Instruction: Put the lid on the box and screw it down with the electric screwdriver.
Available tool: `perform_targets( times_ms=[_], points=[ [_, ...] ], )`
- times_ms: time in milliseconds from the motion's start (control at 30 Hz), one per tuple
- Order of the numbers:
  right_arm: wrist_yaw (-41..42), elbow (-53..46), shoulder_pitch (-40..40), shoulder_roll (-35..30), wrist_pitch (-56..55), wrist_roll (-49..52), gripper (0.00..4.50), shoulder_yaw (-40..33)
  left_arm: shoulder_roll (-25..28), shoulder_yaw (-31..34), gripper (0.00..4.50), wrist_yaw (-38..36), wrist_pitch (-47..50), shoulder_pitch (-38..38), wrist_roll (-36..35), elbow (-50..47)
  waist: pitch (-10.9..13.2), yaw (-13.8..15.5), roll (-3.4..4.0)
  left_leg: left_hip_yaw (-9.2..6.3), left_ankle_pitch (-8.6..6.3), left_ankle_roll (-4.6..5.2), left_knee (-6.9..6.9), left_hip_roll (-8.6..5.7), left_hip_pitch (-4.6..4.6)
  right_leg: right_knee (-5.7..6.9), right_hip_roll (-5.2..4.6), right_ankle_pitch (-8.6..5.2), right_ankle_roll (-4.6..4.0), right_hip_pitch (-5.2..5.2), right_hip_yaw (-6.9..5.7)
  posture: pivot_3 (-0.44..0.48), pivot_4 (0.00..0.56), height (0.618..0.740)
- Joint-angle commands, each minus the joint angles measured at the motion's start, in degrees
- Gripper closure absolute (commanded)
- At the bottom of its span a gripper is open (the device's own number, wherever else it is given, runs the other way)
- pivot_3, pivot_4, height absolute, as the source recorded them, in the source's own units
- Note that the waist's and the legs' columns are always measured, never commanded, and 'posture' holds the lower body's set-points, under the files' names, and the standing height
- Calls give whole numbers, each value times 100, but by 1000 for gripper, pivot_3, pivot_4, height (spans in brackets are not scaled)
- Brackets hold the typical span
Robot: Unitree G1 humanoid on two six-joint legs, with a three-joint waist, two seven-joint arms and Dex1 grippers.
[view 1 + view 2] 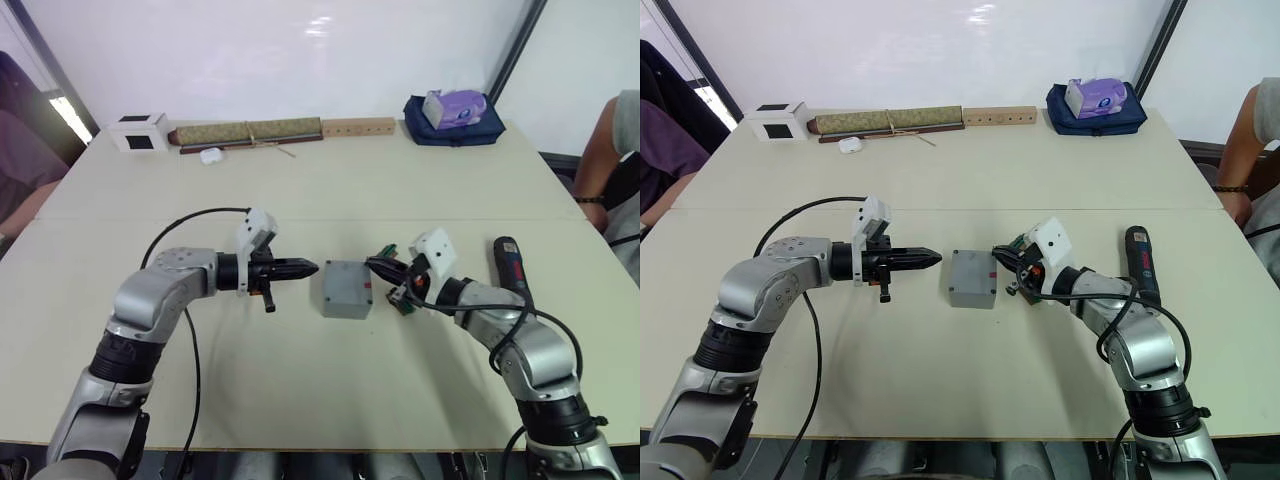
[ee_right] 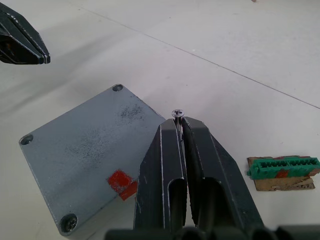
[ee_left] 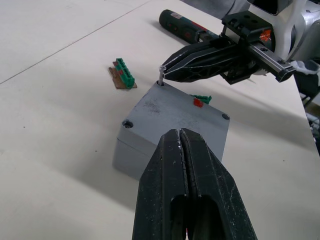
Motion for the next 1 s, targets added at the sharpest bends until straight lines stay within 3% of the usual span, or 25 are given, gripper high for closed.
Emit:
perform_targets(
  times_ms=[33, 167, 267, 500, 633, 733, 867, 900, 933, 1000],
  points=[
    [-12, -90, -11, 31, -89, 8, 4446, -26, 29, -2, 4500, -7, -92, 0, 7, -120, 0, 1, 0, 0, 0, 0, 0, 0, 0, 0, 0, 0, 0, 0, 0, 0, 150, 740],
    [-4, -81, 34, 25, -102, -3, 4446, -24, 46, -2, 4500, -6, -79, 7, 6, -135, 0, 1, 0, 0, 0, 0, 0, 0, 0, 0, 0, 0, 0, 0, 0, 0, 150, 740],
    [8, -72, 98, -35, -120, -50, 3696, -38, 47, -10, 4500, -21, -92, -7, 11, -111, 0, 1, 0, 0, 0, 0, 0, 0, 0, 0, 0, 0, 0, 0, 0, 0, 150, 740],
    [-45, -188, 110, -77, -50, -20, 934, -152, 19, -38, 4500, -39, -119, -26, 14, -85, 0, -3, 0, 0, 0, 0, 0, 0, 0, 0, 1, 0, 0, 0, 0, 0, 150, 740],
    [-62, -440, 39, -234, 263, 281, 934, -555, -91, 12, 4500, -42, -118, -121, -92, -55, 0, 4, 0, 0, 0, 0, 0, 0, 0, 0, -1, 0, 0, 0, 0, 0, 150, 740],
    [-382, -559, -266, -371, 1143, 938, 934, -1420, -208, 84, 4500, -108, -49, -319, -263, -98, 0, 27, 0, -1, 0, 0, 1, 0, -2, 0, -5, 0, 0, 1, -1, 0, 150, 740],
    [-549, -536, -490, -617, 1911, 1382, 934, -1905, -220, 17, 4500, -180, -86, -426, -268, -116, 0, 14, 0, -1, 0, 0, 0, -1, 1, 0, -3, 0, 0, 4, 0, 0, 150, 740],
    [-414, -402, -569, -1091, 2336, 1466, 934, -2104, -199, -92, 4500, -267, -198, -538, -183, -168, 1, 12, 2, -2, 0, 0, -1, 0, 1, -1, 1, 0, -1, 4, -1, 0, 150, 740],
    [-205, -11, -812, -1789, 2980, 1579, 315, -2354, -177, -215, 4500, -414, -362, -741, -88, -244, 10, 15, 16, -4, 0, 0, -3, 1, 0, -3, 3, -1, -1, 2, -1, 0, 150, 740],
    [16, 936, -1414, -3024, 4211, 1619, 16, -2381, -162, -324, 4500, -692, -598, -1092, -64, -326, 27, 41, 42, 1, 0, 0, -2, -5, -8, -1, -13, 0, -1, -3, -1, 0, 150, 740]
  ],
)
